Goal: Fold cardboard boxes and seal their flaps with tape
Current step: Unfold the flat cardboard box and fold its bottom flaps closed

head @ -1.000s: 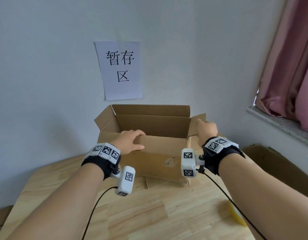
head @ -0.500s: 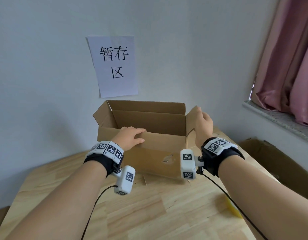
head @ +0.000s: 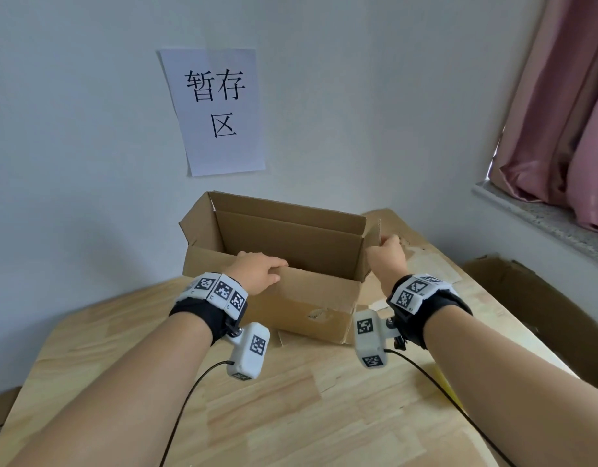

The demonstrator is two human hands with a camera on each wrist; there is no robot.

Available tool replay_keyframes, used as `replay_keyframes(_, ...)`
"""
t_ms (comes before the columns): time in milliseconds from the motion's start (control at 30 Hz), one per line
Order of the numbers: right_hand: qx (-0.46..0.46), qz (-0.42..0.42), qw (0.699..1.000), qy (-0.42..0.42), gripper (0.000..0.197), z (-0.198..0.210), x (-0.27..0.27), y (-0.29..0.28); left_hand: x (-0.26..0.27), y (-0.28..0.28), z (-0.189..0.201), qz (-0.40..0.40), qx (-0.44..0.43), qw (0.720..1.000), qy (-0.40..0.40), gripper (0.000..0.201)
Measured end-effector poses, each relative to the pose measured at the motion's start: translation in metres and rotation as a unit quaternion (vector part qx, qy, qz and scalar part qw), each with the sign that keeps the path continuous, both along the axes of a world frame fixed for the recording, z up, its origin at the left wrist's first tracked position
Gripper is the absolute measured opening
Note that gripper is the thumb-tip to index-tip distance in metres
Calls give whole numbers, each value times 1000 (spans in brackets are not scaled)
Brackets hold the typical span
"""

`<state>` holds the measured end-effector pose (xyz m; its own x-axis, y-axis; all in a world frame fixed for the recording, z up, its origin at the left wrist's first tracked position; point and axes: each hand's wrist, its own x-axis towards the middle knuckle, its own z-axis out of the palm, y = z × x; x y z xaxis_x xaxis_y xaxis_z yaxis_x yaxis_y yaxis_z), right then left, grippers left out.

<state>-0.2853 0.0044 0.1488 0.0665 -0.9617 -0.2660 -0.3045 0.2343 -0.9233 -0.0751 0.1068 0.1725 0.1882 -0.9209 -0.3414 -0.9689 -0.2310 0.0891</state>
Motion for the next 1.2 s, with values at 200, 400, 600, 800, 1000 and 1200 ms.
replay_keyframes(200,5,69,995,75,44,7,16,-4,3,-1,17,-17,69,997,1,45)
replay_keyframes(400,-19,82,992,98,52,6,20,-5,3,-2,19,-32,93,995,-20,49)
replay_keyframes(600,-35,81,993,81,51,-1,20,-7,14,2,12,-17,73,997,-32,39)
replay_keyframes(800,-39,22,996,72,53,4,34,-10,52,28,18,-18,97,992,-81,95)
replay_keyframes(1000,-42,8,997,62,47,7,30,-17,47,27,9,-31,-97,988,-115,62)
replay_keyframes(1200,-78,-11,995,54,50,29,14,-19,25,7,55,-78,-197,963,-165,56)
